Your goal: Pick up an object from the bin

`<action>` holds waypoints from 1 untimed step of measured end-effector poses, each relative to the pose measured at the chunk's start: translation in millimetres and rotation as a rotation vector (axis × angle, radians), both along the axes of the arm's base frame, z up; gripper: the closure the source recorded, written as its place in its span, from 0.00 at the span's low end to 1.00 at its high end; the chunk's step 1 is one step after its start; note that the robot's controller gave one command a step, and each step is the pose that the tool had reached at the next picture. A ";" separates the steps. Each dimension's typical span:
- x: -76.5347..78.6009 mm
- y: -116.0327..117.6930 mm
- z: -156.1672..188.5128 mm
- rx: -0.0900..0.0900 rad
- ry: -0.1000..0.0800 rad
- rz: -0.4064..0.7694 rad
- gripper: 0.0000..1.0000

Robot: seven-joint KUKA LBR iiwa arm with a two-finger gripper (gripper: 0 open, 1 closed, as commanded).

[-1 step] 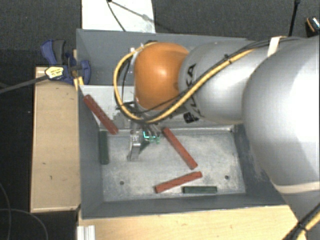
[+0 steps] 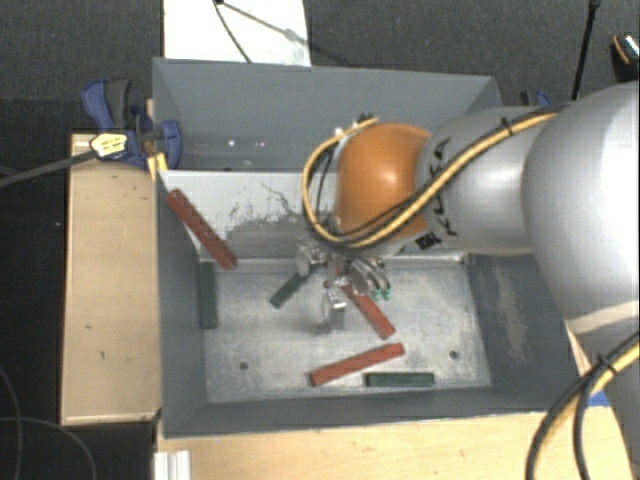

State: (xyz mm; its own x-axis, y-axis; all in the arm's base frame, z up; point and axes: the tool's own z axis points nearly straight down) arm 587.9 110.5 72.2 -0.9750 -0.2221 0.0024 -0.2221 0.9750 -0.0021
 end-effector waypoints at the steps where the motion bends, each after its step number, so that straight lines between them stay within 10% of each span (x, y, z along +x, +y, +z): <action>1: 1.1 4.3 3.1 0.004 -0.005 -0.002 1.00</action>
Offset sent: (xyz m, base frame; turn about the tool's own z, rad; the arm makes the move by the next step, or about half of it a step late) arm 0.0000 0.0000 0.0000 0.0000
